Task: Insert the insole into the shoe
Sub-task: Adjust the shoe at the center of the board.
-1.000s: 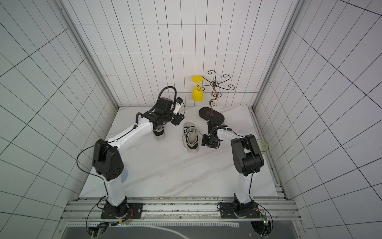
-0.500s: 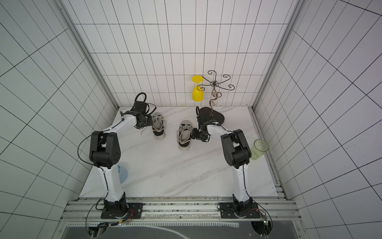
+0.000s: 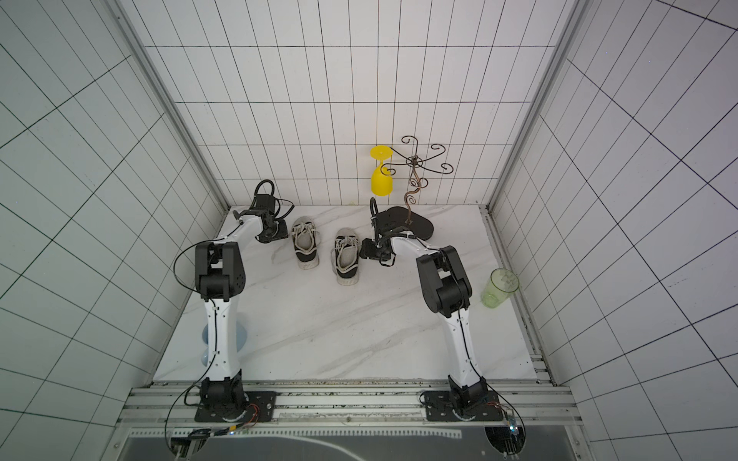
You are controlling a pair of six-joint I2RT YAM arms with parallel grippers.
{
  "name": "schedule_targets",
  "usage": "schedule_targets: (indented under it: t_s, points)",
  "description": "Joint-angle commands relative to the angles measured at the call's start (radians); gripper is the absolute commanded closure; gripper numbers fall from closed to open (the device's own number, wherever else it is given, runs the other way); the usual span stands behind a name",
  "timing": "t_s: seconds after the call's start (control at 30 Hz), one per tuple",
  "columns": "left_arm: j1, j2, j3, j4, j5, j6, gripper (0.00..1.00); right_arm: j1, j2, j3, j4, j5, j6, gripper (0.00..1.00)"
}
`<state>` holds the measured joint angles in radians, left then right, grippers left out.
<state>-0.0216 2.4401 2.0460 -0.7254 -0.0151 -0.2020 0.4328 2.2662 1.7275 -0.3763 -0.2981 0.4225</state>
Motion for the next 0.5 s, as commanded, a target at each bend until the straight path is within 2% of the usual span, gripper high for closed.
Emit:
schedule_targets:
  t_s: [0.0,0.07,0.2,0.33,0.47]
  points:
    - [-0.053,0.038,0.08,-0.052,0.086,0.084,0.48,0.012,0.061,0.119,0.011,-0.039,0.02,0.46]
    - [-0.078,0.026,0.07,-0.072,0.083,0.1,0.49,0.024,0.057,0.116,0.021,-0.054,0.027,0.46]
    - [-0.1,-0.033,-0.038,-0.032,0.138,0.098,0.51,0.037,0.056,0.115,0.039,-0.048,0.035,0.46]
    - [-0.112,-0.095,-0.124,-0.04,0.14,0.083,0.53,0.038,0.06,0.126,0.018,-0.071,0.042,0.46]
    - [-0.129,-0.182,-0.219,-0.051,0.112,0.063,0.54,0.04,0.015,0.068,0.016,-0.081,0.054,0.47]
